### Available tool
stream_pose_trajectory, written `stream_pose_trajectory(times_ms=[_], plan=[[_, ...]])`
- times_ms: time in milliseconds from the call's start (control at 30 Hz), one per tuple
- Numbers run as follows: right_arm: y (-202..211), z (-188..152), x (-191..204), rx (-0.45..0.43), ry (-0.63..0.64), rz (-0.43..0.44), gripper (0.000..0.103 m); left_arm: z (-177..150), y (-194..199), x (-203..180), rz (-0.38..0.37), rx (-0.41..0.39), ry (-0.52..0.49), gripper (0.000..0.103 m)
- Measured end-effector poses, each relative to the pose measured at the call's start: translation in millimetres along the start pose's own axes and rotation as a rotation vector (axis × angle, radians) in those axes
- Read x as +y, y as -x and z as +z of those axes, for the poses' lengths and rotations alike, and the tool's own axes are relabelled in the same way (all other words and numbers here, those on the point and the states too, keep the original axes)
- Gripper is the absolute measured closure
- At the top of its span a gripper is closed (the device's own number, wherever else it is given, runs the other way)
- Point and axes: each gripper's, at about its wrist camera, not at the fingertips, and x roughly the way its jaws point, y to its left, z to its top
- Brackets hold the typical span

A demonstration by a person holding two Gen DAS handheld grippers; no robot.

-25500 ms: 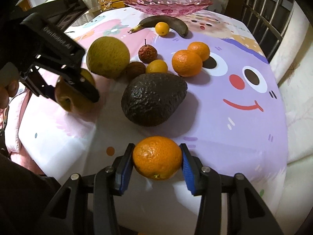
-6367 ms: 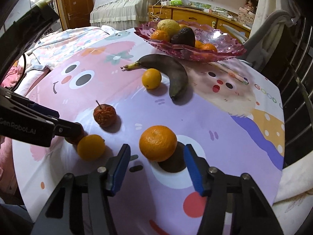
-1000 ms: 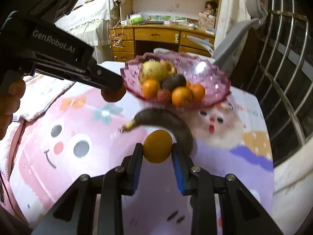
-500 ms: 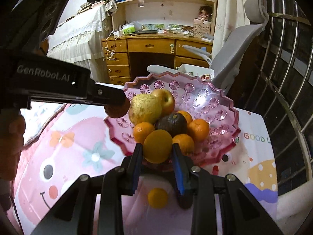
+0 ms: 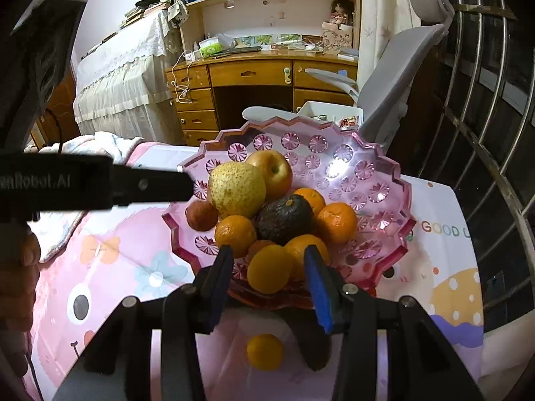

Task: Organize fruits
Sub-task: 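Lower the lychee and mandarin into the pink bowl and open both tools, then move the left tool to the small orange while the right tool reaches the banana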

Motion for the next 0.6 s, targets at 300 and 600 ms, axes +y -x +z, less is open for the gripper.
stream_pose_trajectory(times_ms=[300,600], plan=[[16.7,-15.9,-13.9,0.014,-0.045,-0.003,0.049,-24.2,-0.8,13.3,0.043,0.057,0.022,0.047],[20.9,-48.6,-25.6,0.067,-0.058,0.001,0.048,-52.7,-18.3,11.8,0.045,0.125,-0.052,0.047]])
